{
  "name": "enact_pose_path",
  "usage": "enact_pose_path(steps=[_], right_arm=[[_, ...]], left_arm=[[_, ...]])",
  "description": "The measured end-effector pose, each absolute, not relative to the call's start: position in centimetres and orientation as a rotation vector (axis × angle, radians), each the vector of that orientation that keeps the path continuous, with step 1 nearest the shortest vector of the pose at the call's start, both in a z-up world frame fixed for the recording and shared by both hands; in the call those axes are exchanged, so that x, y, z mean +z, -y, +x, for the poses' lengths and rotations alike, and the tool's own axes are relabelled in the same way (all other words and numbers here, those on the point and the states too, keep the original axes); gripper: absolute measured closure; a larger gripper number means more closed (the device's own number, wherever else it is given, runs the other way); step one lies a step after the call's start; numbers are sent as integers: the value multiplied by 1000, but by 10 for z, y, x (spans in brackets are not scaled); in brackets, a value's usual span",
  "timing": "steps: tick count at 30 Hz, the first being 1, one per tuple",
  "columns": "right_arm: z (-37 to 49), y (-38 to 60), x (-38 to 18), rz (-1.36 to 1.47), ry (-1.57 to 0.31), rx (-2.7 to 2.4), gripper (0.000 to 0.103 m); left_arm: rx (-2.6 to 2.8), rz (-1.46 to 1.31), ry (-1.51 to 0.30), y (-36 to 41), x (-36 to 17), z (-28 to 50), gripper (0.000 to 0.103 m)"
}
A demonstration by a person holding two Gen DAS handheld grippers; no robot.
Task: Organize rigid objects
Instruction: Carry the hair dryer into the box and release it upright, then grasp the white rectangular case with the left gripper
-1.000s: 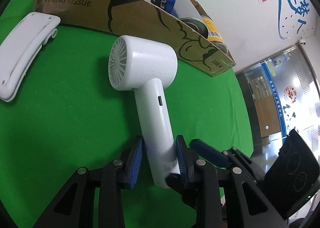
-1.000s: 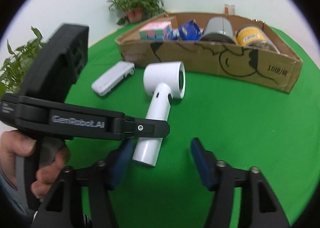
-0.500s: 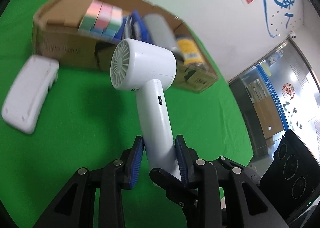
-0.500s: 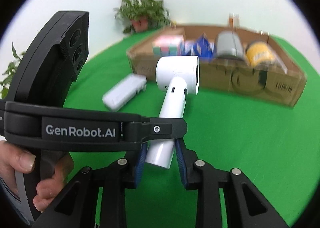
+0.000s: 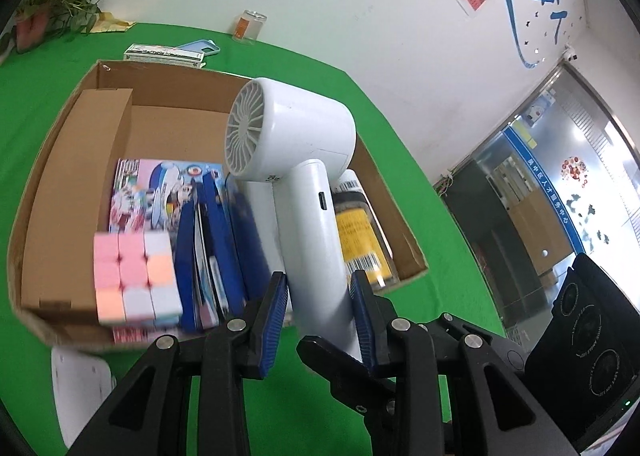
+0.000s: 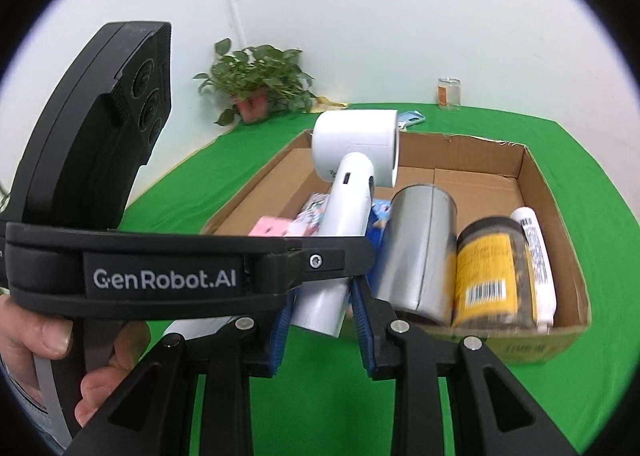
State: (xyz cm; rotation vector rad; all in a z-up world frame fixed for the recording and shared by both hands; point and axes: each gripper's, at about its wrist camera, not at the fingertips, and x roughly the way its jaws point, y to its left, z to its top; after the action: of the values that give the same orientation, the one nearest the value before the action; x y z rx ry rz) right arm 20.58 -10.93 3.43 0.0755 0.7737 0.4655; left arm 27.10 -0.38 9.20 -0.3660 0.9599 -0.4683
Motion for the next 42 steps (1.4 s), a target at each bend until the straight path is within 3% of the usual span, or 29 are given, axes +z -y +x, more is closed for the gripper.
enact_pose_path(steps=[7,10,11,13,15,20,28,32,35,36,42], right_arm=[[245,105,15,116,-851,423,76],[245,106,10,141,-851,396,74],[240,105,12,136,-847,392,70],[227,104,14,121,-832,400,43],[213,105,18,115,-788,414,23],[182,105,21,68,-704,408,19],[141,95,-6,126,-771,529,17],[121,78,-17,94,-811,623,17],[108,72,-22,84,-832,669,17],[104,72,-23,90,-841,679,17],[90,89,-30,87,-890,655,17]], left_arm=[[-435,-343,-999,2,73,296,72],[-397,-312,-952,-7,76,291,40],[-376,-310,-929,-12,79,286,26],[-368,-304,-856,-25,87,271,23],[-339,-270,-813,-40,91,249,18],[-180,-238,-763,-89,74,204,3],[-64,-364,-954,-156,-14,177,6],[-130,-446,-1041,-163,-44,183,33],[-136,-403,-1026,-154,-45,184,35],[-144,-390,-1033,-150,-46,185,45],[-317,-338,-1057,-89,-46,176,64]])
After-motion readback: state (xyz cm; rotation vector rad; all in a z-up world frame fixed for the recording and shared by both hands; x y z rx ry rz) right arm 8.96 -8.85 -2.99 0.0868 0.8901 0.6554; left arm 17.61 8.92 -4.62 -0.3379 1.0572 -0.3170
